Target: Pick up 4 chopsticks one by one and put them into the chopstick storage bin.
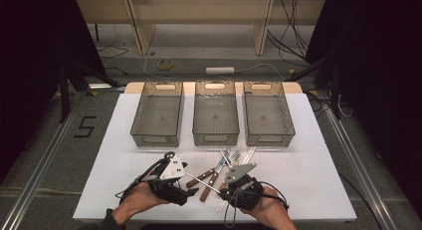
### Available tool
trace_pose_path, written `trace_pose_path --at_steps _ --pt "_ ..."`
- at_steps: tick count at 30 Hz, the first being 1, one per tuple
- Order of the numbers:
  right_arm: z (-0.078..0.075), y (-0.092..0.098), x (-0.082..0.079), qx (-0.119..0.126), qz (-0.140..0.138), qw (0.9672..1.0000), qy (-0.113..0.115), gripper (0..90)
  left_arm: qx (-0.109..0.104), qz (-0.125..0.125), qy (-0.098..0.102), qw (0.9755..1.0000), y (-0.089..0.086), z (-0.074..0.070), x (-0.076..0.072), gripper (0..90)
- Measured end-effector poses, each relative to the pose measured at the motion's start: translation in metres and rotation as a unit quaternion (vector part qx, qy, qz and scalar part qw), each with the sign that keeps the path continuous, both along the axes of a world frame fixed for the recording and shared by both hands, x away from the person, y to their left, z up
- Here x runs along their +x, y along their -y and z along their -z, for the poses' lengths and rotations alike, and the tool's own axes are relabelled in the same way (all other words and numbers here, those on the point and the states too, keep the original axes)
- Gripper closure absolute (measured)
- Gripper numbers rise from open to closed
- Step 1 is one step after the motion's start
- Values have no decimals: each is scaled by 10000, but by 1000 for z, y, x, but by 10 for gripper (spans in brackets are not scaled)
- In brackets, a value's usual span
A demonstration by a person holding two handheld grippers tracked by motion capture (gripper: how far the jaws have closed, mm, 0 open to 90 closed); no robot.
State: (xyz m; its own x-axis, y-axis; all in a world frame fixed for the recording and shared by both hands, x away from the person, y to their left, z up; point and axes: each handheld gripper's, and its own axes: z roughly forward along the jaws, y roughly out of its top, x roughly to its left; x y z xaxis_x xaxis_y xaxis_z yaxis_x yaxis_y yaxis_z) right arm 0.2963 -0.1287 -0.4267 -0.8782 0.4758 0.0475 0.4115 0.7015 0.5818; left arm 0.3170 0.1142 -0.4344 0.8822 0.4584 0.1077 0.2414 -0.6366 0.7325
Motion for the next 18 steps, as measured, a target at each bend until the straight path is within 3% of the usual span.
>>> trace_pose_path --at_steps 9,13,16,18 --pt "-4 -3 -4 -171 -303 9994 73 857 619 350 -24 9975 8 7 -1 286" --pt "-3 -5 -6 -250 -488 9984 107 857 735 428 16 9964 9 7 -2 381" --pt "-2 -7 -8 -303 -611 9976 102 857 824 534 -71 9951 10 8 -2 442" --pt "-1 -8 -8 -312 -651 9973 125 857 955 618 25 9935 11 8 -4 472"
